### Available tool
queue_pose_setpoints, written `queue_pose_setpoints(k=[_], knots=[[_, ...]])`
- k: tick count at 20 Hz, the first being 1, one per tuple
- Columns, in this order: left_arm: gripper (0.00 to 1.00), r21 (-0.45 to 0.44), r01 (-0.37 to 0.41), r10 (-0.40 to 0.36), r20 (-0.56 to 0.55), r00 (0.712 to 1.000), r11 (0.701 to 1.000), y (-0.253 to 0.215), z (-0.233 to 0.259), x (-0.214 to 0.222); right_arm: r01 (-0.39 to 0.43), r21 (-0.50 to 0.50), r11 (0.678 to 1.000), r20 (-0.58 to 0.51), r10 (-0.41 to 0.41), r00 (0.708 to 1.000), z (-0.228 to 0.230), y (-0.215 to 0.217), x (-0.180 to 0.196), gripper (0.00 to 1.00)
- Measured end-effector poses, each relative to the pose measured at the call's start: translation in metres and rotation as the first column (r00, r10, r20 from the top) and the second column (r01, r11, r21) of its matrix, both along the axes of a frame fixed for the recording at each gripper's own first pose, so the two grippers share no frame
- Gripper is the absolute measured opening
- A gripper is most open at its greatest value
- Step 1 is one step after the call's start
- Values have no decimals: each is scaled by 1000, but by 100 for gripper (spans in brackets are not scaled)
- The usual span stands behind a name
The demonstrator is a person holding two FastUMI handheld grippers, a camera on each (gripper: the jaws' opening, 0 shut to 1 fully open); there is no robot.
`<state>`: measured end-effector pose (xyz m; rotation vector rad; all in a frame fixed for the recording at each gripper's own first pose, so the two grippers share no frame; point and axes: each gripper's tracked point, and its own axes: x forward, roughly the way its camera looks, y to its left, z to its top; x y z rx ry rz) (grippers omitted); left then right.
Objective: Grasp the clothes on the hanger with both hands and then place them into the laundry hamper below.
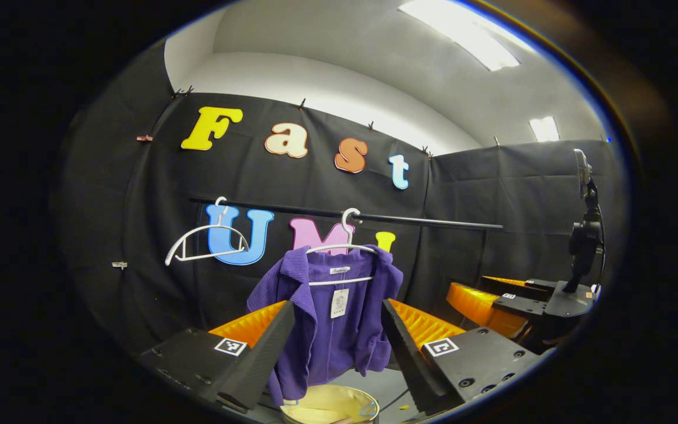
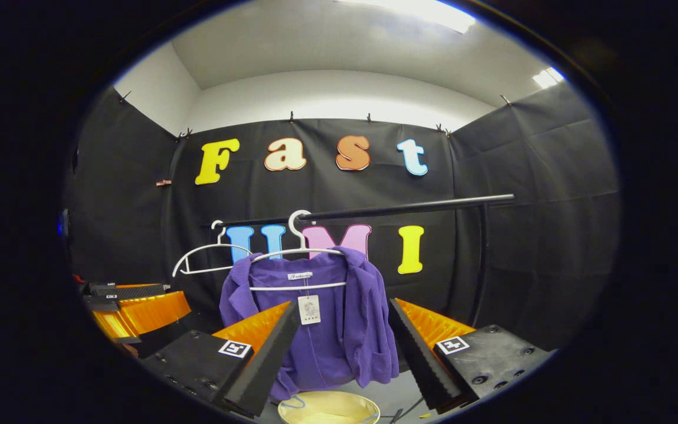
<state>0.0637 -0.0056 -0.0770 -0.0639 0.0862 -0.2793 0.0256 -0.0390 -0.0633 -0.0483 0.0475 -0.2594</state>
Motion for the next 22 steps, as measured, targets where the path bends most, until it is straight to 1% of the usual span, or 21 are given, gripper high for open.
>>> queue_pose_setpoints(k=[1, 2, 4, 6, 10, 13, 16, 20, 22], knots=[[94, 5, -11, 11, -11, 1000, 1000, -1, -9, 12, 0, -8, 1000, -2, 0, 1000, -7, -9, 11, 98], [94, 8, -26, 26, -21, 999, 1000, -1, -18, 25, -4, -21, 1000, -3, 4, 1000, -17, -16, 24, 100], [94, 11, -68, 69, -79, 995, 998, -2, -48, 50, -39, -33, 999, 1, 39, 999, -33, -29, 54, 98], [94, 0, -101, 101, -109, 989, 995, -8, -68, 74, -82, -16, 997, -16, 81, 997, -55, -42, 85, 98], [93, -18, -209, 206, -90, 974, 978, -8, -91, 119, -139, 50, 989, -64, 142, 988, -104, -69, 136, 98], [93, -11, -279, 277, -97, 956, 960, -10, -110, 145, -190, 59, 980, -80, 195, 978, -125, -78, 165, 98], [93, 28, -324, 325, -136, 936, 946, -9, -135, 167, -246, 115, 962, -98, 257, 961, -145, -77, 189, 98], [93, 49, -381, 384, -164, 909, 923, -2, -155, 191, -282, 145, 948, -128, 301, 945, -166, -79, 213, 98], [93, 56, -417, 420, -160, 893, 907, 5, -159, 203, -310, 175, 935, -137, 335, 932, -175, -78, 225, 98]])
